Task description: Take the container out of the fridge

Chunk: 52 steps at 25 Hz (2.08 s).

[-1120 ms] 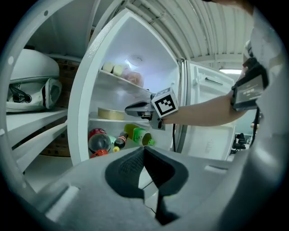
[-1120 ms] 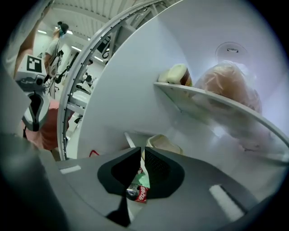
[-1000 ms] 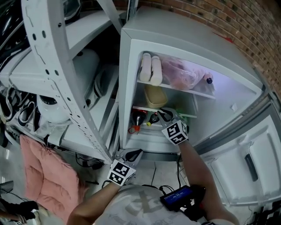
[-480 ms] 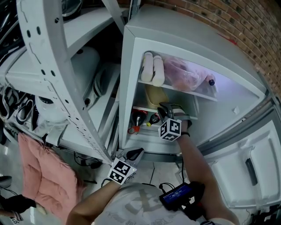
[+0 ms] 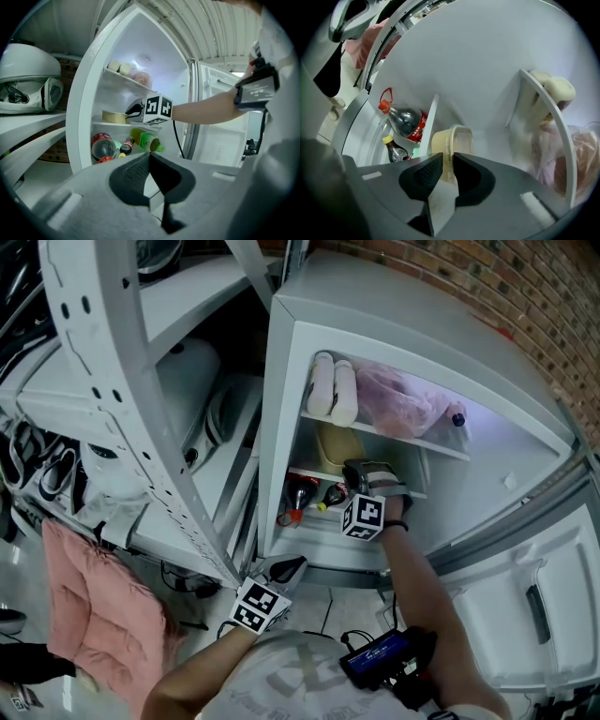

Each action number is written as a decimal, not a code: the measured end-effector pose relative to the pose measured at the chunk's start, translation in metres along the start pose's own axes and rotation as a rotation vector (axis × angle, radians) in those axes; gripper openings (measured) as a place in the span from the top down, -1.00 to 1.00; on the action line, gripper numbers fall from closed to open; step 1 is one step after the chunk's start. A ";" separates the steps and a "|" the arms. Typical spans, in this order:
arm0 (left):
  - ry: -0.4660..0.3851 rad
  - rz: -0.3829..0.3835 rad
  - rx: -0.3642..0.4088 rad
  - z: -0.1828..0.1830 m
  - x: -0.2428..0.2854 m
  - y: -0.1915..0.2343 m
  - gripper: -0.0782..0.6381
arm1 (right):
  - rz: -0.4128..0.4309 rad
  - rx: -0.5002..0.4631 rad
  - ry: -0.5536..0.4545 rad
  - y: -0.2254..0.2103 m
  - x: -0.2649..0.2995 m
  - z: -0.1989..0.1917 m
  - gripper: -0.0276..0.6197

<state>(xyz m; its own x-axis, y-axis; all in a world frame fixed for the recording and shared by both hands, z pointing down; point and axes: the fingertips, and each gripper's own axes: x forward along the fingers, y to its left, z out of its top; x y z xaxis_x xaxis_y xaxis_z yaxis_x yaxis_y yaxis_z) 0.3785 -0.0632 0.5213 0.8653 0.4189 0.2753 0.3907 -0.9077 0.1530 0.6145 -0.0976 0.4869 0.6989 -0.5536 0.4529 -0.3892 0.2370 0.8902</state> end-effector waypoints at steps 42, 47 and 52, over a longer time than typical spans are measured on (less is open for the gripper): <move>-0.053 0.173 -0.030 -0.013 -0.060 -0.040 0.77 | 0.011 0.007 -0.126 0.034 -0.099 0.036 0.78; -0.045 0.180 -0.025 -0.023 -0.081 -0.046 0.77 | 0.004 0.014 -0.126 0.048 -0.119 0.045 0.78; -0.040 0.203 -0.037 -0.036 -0.114 -0.055 0.77 | 0.003 -0.017 -0.129 0.070 -0.148 0.057 0.78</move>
<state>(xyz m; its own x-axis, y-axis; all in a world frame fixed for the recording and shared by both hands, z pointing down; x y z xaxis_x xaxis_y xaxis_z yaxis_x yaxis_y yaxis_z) 0.2470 -0.0597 0.5159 0.9371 0.2253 0.2667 0.1959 -0.9716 0.1327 0.4498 -0.0447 0.4791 0.6141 -0.6511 0.4462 -0.3802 0.2513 0.8901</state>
